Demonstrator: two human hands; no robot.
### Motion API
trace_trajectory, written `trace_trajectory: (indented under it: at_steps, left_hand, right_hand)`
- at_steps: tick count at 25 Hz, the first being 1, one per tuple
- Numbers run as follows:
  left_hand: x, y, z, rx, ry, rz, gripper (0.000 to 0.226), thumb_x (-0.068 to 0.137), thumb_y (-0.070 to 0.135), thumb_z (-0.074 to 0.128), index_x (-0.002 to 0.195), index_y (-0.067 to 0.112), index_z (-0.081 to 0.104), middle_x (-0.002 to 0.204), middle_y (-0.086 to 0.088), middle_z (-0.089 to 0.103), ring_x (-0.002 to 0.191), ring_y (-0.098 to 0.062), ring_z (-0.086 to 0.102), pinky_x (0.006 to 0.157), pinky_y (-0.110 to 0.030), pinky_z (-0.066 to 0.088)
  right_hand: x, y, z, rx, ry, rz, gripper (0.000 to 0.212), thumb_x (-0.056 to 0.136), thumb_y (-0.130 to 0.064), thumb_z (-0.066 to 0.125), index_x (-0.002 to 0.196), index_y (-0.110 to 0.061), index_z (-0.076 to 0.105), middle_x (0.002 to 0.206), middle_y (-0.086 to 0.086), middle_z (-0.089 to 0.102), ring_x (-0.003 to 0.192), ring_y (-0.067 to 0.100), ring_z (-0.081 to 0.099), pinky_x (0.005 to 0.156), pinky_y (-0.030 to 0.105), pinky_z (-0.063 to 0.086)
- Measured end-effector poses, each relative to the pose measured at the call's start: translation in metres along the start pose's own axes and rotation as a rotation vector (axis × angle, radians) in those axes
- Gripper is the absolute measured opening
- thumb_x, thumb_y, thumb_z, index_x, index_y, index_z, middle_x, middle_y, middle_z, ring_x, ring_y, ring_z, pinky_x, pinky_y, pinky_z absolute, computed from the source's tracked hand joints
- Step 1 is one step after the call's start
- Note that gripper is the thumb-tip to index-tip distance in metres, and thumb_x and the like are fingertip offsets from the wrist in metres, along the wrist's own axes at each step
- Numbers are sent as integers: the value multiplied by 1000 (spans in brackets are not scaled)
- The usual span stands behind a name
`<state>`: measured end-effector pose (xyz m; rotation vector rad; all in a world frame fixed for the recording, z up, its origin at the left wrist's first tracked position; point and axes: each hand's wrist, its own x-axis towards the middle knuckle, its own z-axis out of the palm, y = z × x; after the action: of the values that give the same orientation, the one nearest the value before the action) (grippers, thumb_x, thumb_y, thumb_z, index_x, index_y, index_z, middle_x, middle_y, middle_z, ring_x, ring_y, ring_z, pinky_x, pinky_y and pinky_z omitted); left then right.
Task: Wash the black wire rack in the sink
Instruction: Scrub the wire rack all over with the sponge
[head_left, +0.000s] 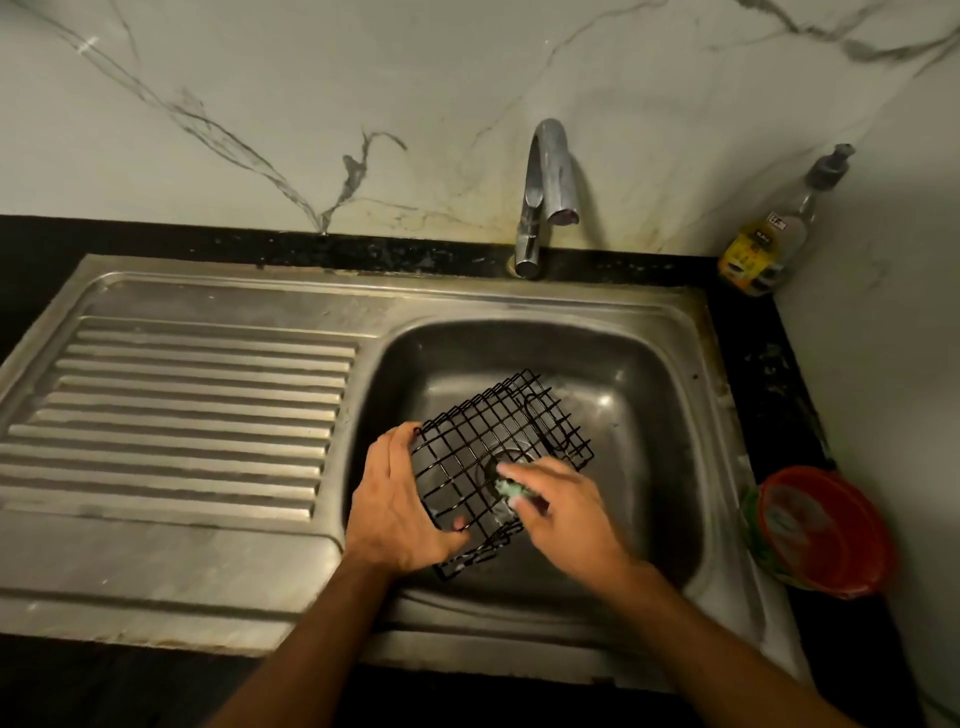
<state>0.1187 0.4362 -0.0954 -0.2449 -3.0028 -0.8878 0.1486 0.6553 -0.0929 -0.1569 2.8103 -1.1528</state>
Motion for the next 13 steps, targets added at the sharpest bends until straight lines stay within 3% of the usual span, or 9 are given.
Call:
trace_trajectory:
  at_steps: [3, 5, 8, 11, 13]
  left_hand:
    - [-7, -1, -1, -26, 38, 44, 116, 45, 56, 78, 144, 10, 38, 133, -3, 46, 122, -20, 48, 106, -35, 46]
    - [-9, -2, -3, -16, 63, 51, 115, 46, 55, 78, 142, 6, 40, 132, -6, 49, 121, -22, 49, 106, -36, 46]
    - [-7, -4, -4, -12, 73, 69, 115, 45, 55, 79, 141, 3, 42, 130, -8, 50, 118, -23, 48, 104, -38, 46]
    - [-6, -5, -6, -22, 65, 55, 115, 46, 55, 80, 141, 3, 42, 131, -8, 50, 119, -22, 47, 104, -36, 45]
    - [-6, -4, -6, -27, 69, 53, 115, 46, 55, 79, 141, 2, 43, 130, -8, 50, 118, -22, 48, 105, -34, 44]
  right_hand:
    - [7, 16, -7, -56, 55, -25, 23, 89, -15, 68, 109, -26, 73, 106, -10, 65, 90, 4, 61, 85, 21, 52]
    - [25, 43, -19, -78, 179, 124, 19, 89, -15, 69, 103, -27, 74, 103, -6, 70, 93, 9, 64, 89, 25, 51]
    - [44, 67, -39, -46, 308, 322, 15, 88, -14, 70, 100, -22, 75, 96, -3, 74, 92, 13, 68, 85, 18, 46]
    - [47, 55, -38, -59, 252, 333, 13, 88, -13, 71, 99, -20, 73, 99, -3, 71, 90, 10, 66, 81, 14, 44]
    - [39, 33, -28, -68, 186, 248, 23, 88, -13, 71, 109, -22, 72, 105, -5, 68, 88, 6, 63, 80, 11, 45]
